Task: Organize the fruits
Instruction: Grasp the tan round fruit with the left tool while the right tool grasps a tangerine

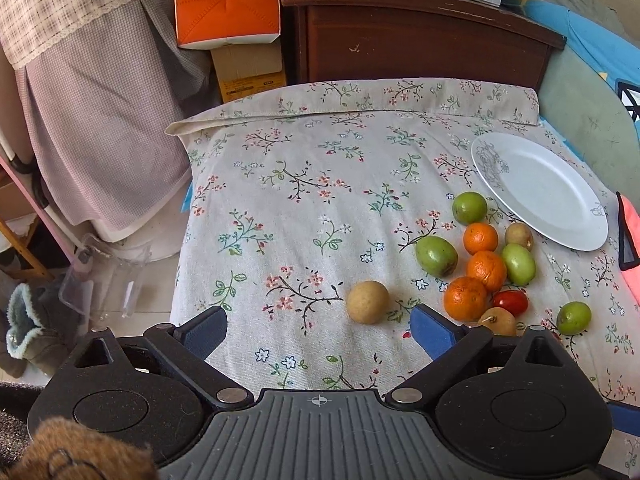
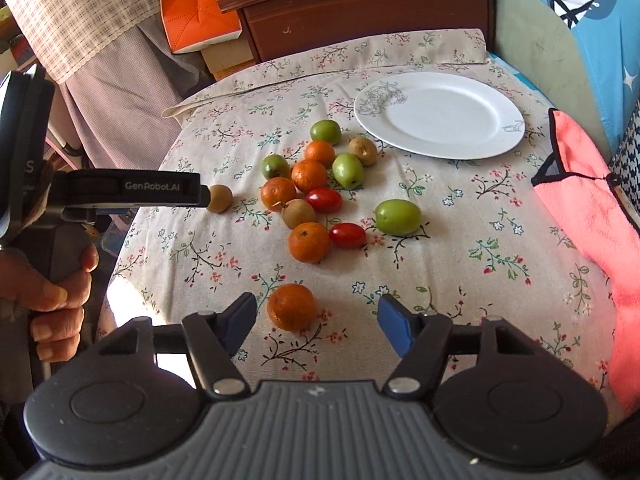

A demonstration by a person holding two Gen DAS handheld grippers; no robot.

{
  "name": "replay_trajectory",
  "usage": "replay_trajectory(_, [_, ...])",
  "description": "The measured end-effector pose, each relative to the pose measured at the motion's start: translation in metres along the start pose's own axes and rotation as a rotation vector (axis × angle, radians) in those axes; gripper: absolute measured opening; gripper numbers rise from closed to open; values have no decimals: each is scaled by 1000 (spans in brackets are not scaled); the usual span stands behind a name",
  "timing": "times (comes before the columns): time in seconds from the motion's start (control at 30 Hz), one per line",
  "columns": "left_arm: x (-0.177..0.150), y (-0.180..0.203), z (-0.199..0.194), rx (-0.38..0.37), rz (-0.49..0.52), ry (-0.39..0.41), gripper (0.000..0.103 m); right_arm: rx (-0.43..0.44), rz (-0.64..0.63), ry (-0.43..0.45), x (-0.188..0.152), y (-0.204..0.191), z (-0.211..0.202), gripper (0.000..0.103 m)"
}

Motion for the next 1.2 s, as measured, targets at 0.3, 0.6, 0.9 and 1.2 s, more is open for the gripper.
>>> replay_trajectory(0.3, [-4,6,15,-13,43,22,92,28,-40,-15,-8,-12,13,54])
replay_trajectory(0.6, [-6,5,24,-38,15,33,82,6,-92,-19,-14,-21,26,41])
replay_trajectory(0.9, [-12,10,31,-60,26,15,67,1,-96,-26,-17,-21,32,33])
replay_trajectory(1.2, [-14,11,28,-119,25,46,29,3,-114,-18,-17,-22,31,32])
Point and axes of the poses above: each gripper's, at about its wrist camera, not at the fingertips, and z roughly the way its jaws point, y to its right, x to its top, the point moved 1 cm from there along z, roughly the way its jaws point, and after that the axes turned 10 degrees about y, right-handed, at the moved point
